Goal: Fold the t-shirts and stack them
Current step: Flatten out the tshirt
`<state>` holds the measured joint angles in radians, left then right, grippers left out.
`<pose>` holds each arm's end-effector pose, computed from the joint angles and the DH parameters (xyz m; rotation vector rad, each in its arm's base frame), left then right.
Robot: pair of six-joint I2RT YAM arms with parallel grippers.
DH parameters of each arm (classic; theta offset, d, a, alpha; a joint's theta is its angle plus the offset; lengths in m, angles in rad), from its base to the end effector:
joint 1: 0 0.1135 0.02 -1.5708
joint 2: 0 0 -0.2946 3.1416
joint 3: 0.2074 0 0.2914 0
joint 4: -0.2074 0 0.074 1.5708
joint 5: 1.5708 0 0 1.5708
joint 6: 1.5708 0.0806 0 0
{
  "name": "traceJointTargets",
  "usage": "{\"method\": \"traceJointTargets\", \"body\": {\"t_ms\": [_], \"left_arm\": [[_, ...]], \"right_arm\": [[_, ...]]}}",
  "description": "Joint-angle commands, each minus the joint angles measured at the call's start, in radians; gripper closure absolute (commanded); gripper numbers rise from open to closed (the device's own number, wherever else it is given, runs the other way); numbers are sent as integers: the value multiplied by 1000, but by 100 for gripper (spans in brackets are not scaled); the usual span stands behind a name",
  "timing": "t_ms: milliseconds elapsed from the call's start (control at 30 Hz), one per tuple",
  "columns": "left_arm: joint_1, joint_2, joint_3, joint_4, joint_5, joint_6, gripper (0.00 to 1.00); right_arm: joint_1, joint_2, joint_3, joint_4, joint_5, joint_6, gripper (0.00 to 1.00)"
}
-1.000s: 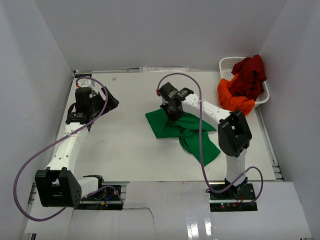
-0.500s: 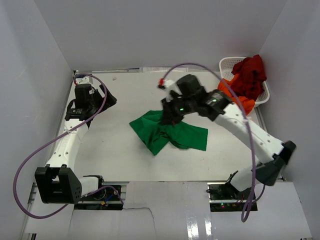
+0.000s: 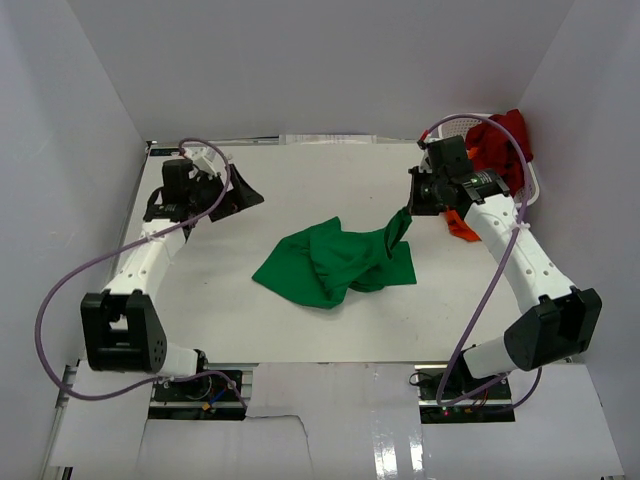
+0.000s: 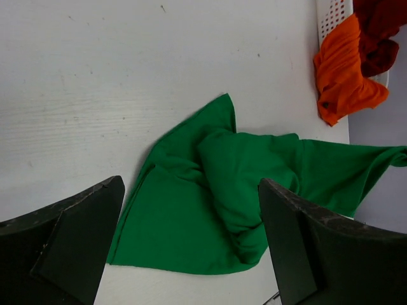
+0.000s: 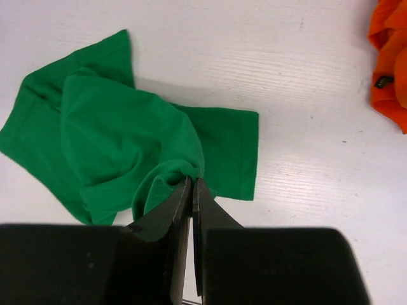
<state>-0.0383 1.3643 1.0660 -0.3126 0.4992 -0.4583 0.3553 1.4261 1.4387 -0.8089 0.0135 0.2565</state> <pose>0.3666 -0.0527 0.2924 -0.1727 2.2075 -0.8232 0.3473 0.1277 0.3581 -0.1112 2.3821 0.2775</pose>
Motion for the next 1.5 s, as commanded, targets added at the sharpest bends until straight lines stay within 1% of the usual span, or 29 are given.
{"method": "traceJointTargets", "body": {"t_ms": [0, 33, 133, 167, 200, 233, 267, 300, 367, 433, 467, 500, 667, 800, 833, 933, 1100, 1233, 1267, 1367, 1400, 1433, 1467], "left_arm": [[-46, 141, 95, -58, 130, 61, 3], [-61, 175, 121, -90, 110, 94, 4], [-121, 315, 201, -186, 38, 124, 12], [-142, 346, 216, -204, 20, 133, 14], [-152, 402, 239, -224, -16, 133, 15], [-158, 427, 247, -233, -21, 133, 17], [-167, 447, 256, -241, -30, 132, 26], [-170, 478, 264, -255, -39, 132, 28], [-179, 495, 278, -267, -57, 139, 31], [-189, 516, 287, -296, -111, 148, 33], [-189, 522, 291, -307, -126, 155, 37], [-192, 530, 295, -328, -139, 158, 39], [-202, 544, 282, -342, -139, 162, 44], [-218, 544, 284, -339, -139, 164, 55], [-222, 547, 285, -339, -133, 165, 57], [-233, 568, 296, -338, -120, 168, 56], [-249, 610, 319, -339, -145, 168, 55], [-258, 640, 328, -342, -166, 164, 58], [-259, 645, 330, -341, -169, 164, 65], [-261, 656, 338, -342, -188, 161, 79], [-261, 657, 341, -344, -188, 161, 95], [-259, 653, 345, -347, -183, 162, 100], [-261, 647, 348, -350, -182, 159, 100]], "right_arm": [[-7, 10, 58, 39, 103, 7, 92], [-13, 13, 61, 39, 102, 6, 92], [-26, 30, 77, 37, 97, -5, 92], [-29, 39, 83, 36, 92, -6, 92], [-29, 42, 92, 36, 91, -10, 92], [-29, 48, 95, 36, 91, -13, 92], [-30, 50, 98, 36, 91, -14, 92], [-30, 51, 100, 36, 91, -16, 92], [-30, 59, 98, 36, 91, -22, 92], [-32, 62, 92, 39, 91, -28, 92], [-32, 63, 91, 42, 91, -28, 92], [-32, 63, 88, 45, 88, -28, 92], [-33, 76, 74, 54, 75, -30, 92], [-33, 80, 60, 65, 68, -30, 92], [-33, 80, 58, 65, 66, -30, 92], [-33, 80, 54, 68, 66, -30, 92], [-33, 71, 37, 68, 59, -30, 92], [-33, 62, 26, 74, 48, -30, 92], [-33, 60, 25, 74, 43, -30, 92], [-33, 56, 20, 77, 40, -30, 92], [-33, 56, 22, 77, 36, -30, 92], [-33, 57, 25, 77, 34, -30, 92], [-33, 57, 26, 79, 32, -30, 92]]}}
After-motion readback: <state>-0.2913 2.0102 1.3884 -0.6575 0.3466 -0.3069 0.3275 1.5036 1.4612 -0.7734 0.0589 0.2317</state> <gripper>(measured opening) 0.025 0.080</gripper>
